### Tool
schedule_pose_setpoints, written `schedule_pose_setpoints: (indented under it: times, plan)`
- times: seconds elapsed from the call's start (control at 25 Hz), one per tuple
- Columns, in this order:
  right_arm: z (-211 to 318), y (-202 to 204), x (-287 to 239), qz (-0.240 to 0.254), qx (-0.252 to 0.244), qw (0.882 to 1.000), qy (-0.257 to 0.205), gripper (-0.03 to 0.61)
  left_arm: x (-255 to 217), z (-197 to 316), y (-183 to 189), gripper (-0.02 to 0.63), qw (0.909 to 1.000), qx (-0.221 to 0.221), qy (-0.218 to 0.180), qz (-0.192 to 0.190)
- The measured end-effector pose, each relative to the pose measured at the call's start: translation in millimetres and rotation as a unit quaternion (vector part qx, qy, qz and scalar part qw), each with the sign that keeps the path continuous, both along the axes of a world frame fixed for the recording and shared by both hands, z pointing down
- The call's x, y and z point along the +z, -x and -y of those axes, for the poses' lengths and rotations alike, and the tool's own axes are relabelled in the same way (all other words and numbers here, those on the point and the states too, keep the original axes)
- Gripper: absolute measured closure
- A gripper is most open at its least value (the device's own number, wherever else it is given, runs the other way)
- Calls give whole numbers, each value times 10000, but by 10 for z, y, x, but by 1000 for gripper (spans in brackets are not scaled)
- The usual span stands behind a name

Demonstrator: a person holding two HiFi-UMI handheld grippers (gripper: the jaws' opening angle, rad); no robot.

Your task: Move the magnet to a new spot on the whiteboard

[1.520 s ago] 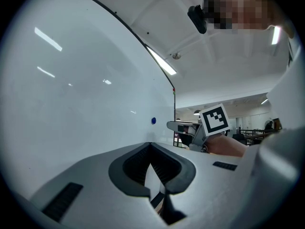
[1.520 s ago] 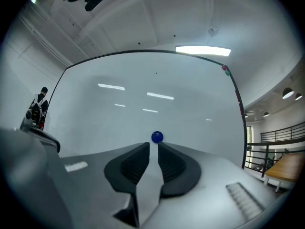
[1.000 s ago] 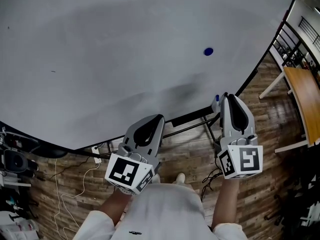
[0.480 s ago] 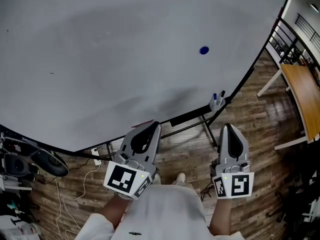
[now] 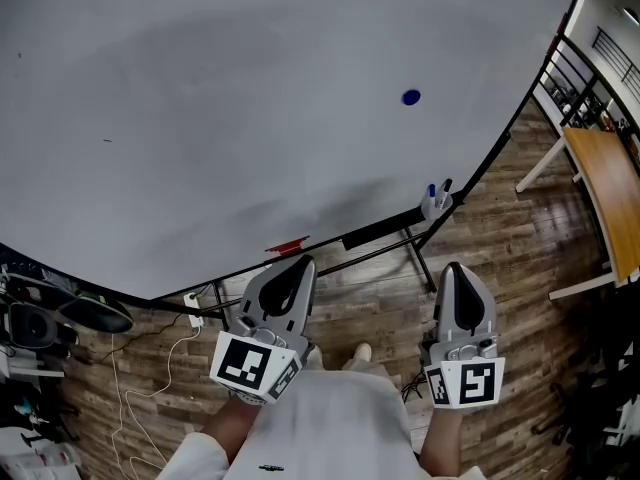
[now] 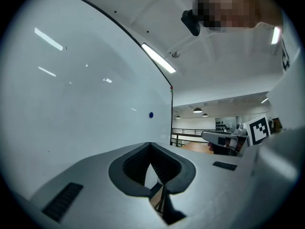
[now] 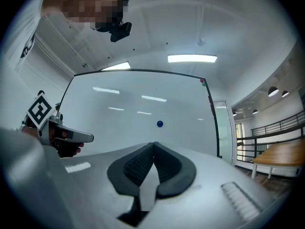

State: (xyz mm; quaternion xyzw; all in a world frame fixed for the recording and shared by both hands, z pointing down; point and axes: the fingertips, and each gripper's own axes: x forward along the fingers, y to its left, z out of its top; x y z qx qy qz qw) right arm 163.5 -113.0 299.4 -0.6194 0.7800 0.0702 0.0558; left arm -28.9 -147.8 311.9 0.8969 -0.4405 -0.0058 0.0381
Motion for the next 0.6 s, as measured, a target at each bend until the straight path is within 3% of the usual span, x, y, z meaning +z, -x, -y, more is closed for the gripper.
schedule_pose_setpoints:
  times: [0.6]
  plan:
    - [83,125,129,-177,-94,9994,292,583,103,-46,15,607,9999,-11,112,-112]
